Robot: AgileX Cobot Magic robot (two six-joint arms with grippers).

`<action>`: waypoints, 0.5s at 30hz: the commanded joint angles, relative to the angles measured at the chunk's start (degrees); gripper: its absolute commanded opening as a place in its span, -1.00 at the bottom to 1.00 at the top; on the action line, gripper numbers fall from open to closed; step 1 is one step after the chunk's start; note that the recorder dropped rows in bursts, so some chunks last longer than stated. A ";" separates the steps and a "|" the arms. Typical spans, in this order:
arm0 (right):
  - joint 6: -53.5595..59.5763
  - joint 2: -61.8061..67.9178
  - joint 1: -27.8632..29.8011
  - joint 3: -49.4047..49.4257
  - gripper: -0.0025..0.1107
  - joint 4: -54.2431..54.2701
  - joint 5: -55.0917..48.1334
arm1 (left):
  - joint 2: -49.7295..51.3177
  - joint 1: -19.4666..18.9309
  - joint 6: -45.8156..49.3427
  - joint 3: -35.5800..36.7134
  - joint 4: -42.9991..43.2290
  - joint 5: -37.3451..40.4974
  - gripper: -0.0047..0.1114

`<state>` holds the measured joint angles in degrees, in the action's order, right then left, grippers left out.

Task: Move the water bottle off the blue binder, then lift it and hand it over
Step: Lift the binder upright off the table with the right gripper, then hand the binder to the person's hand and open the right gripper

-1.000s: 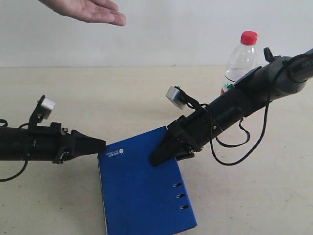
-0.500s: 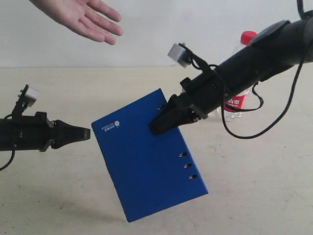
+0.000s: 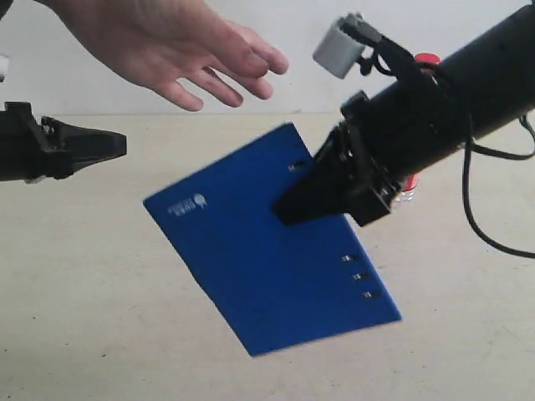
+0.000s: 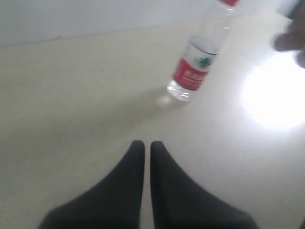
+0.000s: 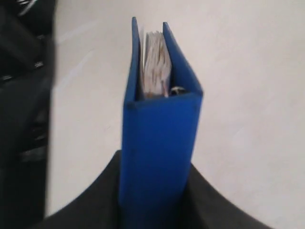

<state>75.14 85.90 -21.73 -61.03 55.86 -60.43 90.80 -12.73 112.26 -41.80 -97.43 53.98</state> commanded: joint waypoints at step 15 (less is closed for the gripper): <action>1.68 -0.81 -8.20 -11.83 -0.96 4.16 20.61 | -27.63 0.29 -7.04 8.29 -2.52 -45.49 -0.84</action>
<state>76.60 85.62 -29.72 -71.38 57.24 -40.82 66.92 -12.61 105.71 -35.03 -99.21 12.96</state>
